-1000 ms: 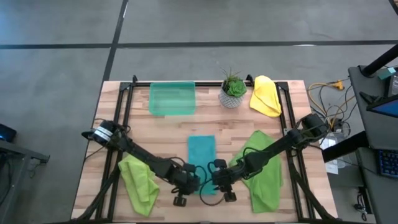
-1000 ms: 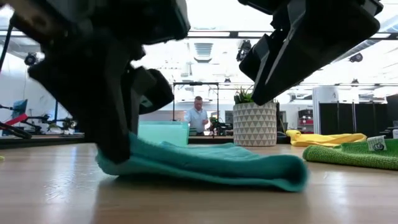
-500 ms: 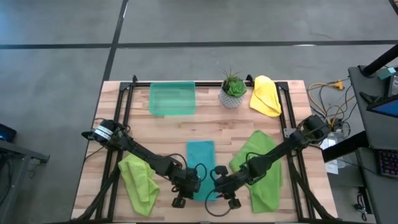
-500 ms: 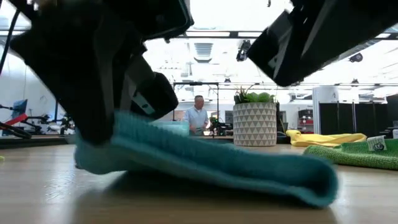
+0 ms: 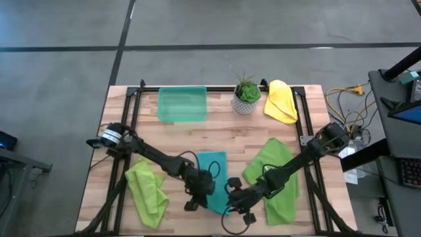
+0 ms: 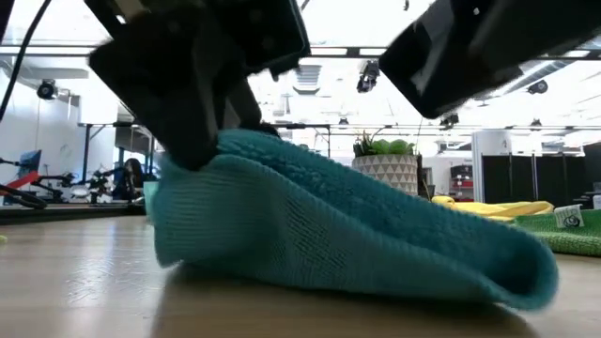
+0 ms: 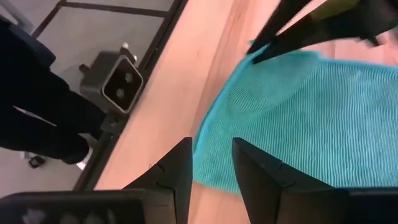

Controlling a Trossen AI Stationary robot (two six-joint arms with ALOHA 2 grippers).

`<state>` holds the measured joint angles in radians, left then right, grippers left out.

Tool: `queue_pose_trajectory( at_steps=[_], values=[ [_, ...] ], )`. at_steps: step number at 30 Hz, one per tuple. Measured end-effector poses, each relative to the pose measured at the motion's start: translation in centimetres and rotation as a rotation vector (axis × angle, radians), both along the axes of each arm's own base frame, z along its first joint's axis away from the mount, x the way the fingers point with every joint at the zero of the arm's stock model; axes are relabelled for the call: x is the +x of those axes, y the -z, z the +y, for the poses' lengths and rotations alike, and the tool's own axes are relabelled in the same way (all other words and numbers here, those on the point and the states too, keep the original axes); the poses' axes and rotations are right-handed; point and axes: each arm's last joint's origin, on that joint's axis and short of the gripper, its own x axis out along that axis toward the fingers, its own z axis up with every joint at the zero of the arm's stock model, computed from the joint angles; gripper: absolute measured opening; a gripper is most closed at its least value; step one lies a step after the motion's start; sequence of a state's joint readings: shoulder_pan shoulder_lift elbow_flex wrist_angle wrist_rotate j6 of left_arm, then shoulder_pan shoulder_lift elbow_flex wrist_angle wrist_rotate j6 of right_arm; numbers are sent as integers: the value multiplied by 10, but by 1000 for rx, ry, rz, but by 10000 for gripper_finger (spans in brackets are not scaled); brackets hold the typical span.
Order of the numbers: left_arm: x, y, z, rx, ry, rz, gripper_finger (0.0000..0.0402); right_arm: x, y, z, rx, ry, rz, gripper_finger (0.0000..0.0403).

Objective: Fold microfiber towels
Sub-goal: Fold the blue microfiber cloth

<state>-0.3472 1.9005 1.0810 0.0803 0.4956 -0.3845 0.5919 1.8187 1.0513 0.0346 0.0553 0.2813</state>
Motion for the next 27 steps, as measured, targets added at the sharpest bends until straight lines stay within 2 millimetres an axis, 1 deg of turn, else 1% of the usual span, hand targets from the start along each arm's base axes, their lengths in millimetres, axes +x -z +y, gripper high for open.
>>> queue_pose_trajectory(
  at_steps=[4, 8, 12, 17, 19, 21, 23, 27],
  values=[
    [-6, 5, 19, -75, -44, -5, 0, -5, 9, -4, -12, 39, 17, 109],
    [-17, 3, 34, -126, -112, -7, 0, -6, 14, -7, 23, 86, -34, 109],
    [-28, -3, 40, -146, -145, -38, 0, -5, 15, -8, 52, 119, -110, 109],
    [-37, -5, 45, -140, -185, -37, 0, -6, 15, -8, 77, 136, -110, 110],
    [-41, -2, 47, -136, -196, -16, 0, -5, 14, -8, 96, 151, -101, 115],
    [-42, 0, 47, -134, -201, -16, 0, -5, 13, -7, 116, 165, -97, 127],
    [-42, 1, 48, -131, -207, -12, 0, -4, 13, -7, 139, 184, -89, 147],
    [-41, 1, 51, -123, -227, -20, 0, -5, 14, -8, 140, 205, -84, 207]
  ],
)
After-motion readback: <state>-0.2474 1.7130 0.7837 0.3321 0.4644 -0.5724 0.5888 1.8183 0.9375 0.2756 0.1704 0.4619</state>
